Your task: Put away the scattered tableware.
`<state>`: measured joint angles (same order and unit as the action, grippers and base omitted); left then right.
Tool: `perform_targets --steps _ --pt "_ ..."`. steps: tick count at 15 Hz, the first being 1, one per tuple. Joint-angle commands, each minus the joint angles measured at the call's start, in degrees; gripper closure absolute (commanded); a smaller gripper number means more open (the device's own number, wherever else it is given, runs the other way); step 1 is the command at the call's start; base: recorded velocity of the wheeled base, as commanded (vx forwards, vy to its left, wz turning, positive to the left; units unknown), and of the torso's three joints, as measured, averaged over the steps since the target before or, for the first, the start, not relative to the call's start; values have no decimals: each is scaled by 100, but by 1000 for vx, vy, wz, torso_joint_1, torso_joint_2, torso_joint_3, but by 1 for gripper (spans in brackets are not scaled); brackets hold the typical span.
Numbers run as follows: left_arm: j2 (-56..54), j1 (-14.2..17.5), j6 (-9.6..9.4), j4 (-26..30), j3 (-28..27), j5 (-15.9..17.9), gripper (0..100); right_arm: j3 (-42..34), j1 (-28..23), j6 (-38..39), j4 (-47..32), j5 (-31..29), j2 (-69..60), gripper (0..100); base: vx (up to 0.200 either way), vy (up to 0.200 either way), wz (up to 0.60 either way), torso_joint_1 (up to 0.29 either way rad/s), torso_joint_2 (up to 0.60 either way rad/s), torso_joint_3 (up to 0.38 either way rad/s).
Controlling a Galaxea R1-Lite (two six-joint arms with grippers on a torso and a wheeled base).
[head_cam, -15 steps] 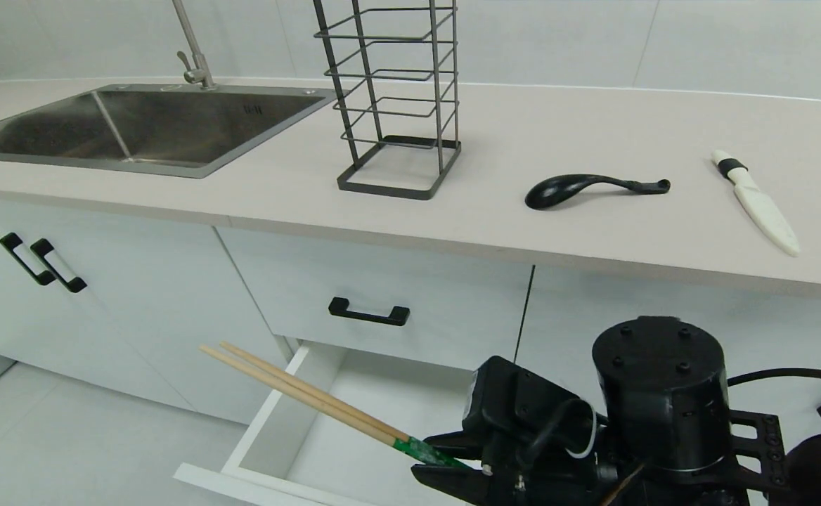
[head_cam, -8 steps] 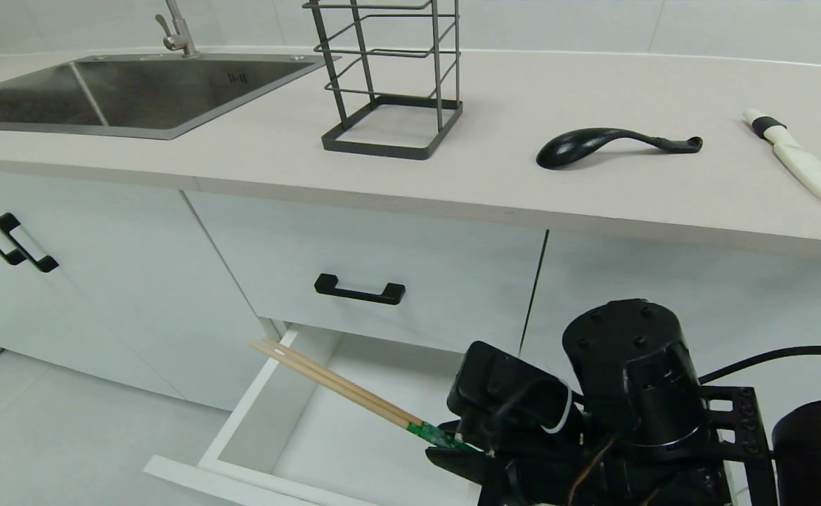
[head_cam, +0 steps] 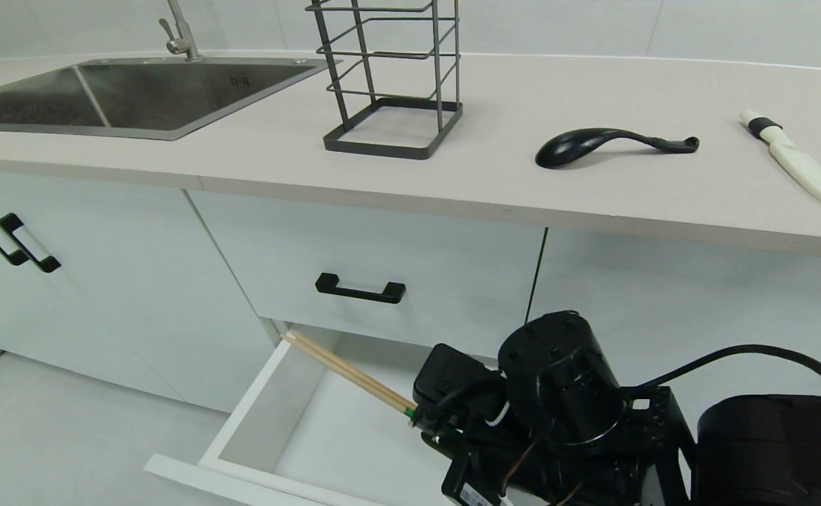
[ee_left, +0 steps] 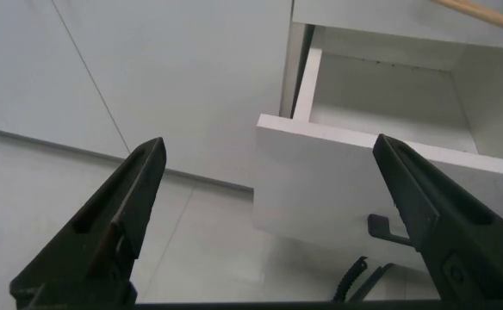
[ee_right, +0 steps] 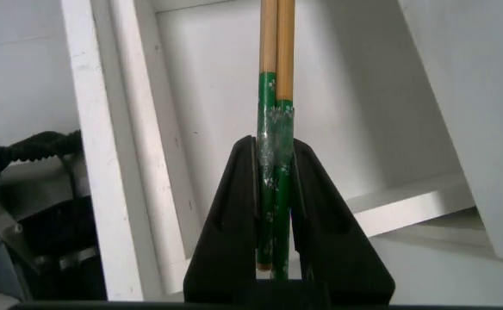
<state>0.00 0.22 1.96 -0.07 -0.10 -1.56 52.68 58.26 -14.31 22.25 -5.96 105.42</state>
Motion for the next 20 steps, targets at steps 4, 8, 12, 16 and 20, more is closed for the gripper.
perform_targets --steps 4,8,12,16,20 --pt "0 4 6 -1 1 -2 0 911 -16 262 -555 -212 672 100 0 0 0 0 0 0" --pt "0 4 -3 -1 1 -2 0 1078 -16 262 -775 -379 883 100 0 0 0 0 0 0" --pt "0 4 6 -1 1 -2 0 1140 -16 253 -775 -397 1024 100 0 0 0 0 0 0" --pt "0 4 6 -1 1 -2 0 1386 -16 253 -783 -590 1305 100 0 0 0 0 0 0" --pt "0 4 6 -1 1 -2 0 1403 -16 271 -801 -617 1376 100 0 0 0 0 0 0"
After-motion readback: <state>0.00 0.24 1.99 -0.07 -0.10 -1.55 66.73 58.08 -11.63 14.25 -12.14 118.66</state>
